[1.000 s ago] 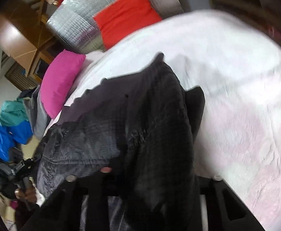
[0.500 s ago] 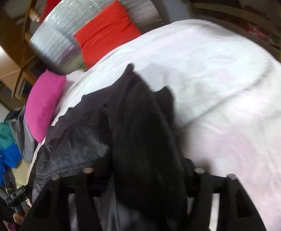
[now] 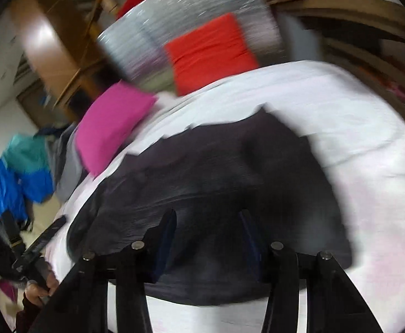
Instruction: Fold large clothes
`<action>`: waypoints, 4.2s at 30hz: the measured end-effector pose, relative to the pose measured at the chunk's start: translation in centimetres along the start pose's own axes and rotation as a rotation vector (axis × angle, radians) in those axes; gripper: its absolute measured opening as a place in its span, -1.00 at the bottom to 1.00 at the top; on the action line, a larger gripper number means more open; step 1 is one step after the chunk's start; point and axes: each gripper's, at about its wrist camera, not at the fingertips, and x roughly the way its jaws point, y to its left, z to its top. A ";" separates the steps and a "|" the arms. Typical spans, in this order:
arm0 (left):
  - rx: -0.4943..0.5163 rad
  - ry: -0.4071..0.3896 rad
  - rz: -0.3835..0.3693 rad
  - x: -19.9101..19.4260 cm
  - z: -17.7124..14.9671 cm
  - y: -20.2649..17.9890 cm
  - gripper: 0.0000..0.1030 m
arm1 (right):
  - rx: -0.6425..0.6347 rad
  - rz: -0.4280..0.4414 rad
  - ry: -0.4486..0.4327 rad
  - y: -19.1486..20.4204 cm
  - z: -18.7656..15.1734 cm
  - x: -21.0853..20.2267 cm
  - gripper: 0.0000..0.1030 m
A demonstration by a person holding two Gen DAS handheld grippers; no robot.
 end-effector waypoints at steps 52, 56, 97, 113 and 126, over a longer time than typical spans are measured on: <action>-0.259 0.288 0.038 10.7 3.8 4.0 0.67 | 0.288 -0.384 0.004 -12.2 9.4 9.6 -0.28; -0.267 0.220 0.048 9.8 4.6 3.8 0.67 | 0.195 -0.296 -0.030 -8.1 10.7 9.9 -0.20; -0.233 0.168 0.151 7.2 5.0 6.9 0.67 | -0.211 -0.083 0.329 13.4 9.7 27.5 -0.49; -0.207 0.138 0.166 6.3 5.3 6.3 0.67 | -0.077 -0.076 0.161 7.4 11.4 17.6 -0.36; -0.027 0.110 0.135 4.4 4.3 1.0 0.67 | 0.059 -0.372 0.048 -7.7 1.3 -0.1 0.11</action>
